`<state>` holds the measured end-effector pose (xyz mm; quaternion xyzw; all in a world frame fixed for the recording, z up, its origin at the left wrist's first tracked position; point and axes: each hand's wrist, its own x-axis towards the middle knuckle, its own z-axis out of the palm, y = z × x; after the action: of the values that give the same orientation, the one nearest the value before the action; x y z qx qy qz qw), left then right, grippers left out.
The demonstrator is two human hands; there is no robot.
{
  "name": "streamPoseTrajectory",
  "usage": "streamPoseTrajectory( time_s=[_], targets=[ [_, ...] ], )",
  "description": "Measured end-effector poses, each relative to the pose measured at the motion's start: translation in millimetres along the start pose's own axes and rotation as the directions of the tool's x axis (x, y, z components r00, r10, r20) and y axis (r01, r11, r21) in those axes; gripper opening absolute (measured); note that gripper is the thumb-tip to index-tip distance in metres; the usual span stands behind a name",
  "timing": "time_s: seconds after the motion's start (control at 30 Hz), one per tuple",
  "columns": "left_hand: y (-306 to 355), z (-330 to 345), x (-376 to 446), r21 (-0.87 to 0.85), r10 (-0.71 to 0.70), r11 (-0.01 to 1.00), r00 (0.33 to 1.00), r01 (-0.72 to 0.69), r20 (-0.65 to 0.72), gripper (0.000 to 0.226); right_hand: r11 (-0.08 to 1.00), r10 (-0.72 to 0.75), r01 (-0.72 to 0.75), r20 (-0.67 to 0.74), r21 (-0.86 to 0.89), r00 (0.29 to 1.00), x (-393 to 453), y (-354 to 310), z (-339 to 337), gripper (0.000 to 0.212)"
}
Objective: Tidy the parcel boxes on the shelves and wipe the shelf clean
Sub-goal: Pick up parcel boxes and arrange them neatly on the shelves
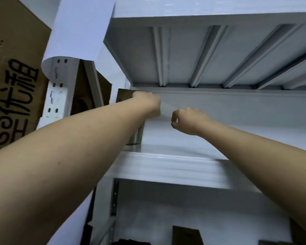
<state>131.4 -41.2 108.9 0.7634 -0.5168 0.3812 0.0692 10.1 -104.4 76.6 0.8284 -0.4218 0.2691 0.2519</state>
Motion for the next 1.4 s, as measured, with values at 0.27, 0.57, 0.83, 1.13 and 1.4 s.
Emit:
streamPoseTrajectory(
  time_s=[0.27, 0.57, 0.83, 1.13, 1.4],
  targets=[
    [112.0, -41.9, -45.9, -0.088, 0.068, 0.994, 0.998, -0.069, -0.018, 0.016, 0.994, 0.081, -0.081, 0.004, 0.078, 0.997, -86.4, 98.6, -26.1, 0.026],
    [229.3, -89.8, -114.8, -0.326, 0.084, 0.936, 0.982, -0.137, -0.170, 0.010, 0.978, 0.178, -0.159, -0.144, 0.136, 0.973, -199.0, 195.4, -54.4, 0.028],
    [290.1, -84.1, -169.3, -0.354, 0.064, 0.889, 0.845, -0.290, -0.531, 0.023, 0.973, 0.180, -0.113, -0.358, 0.200, 0.916, -285.2, 215.8, -44.8, 0.027],
    [316.8, -22.1, -237.9, -0.351, 0.105, 0.773, 0.653, -0.528, -0.750, 0.016, 0.987, 0.162, -0.141, -0.401, 0.081, 0.902, -371.5, 215.8, 8.8, 0.022],
    [350.3, 36.6, -271.3, -0.440, 0.278, 0.730, 0.816, -0.522, -0.508, 0.023, 0.953, 0.302, -0.294, -0.164, 0.070, 0.939, -414.2, 217.1, 59.8, 0.022]
  ],
)
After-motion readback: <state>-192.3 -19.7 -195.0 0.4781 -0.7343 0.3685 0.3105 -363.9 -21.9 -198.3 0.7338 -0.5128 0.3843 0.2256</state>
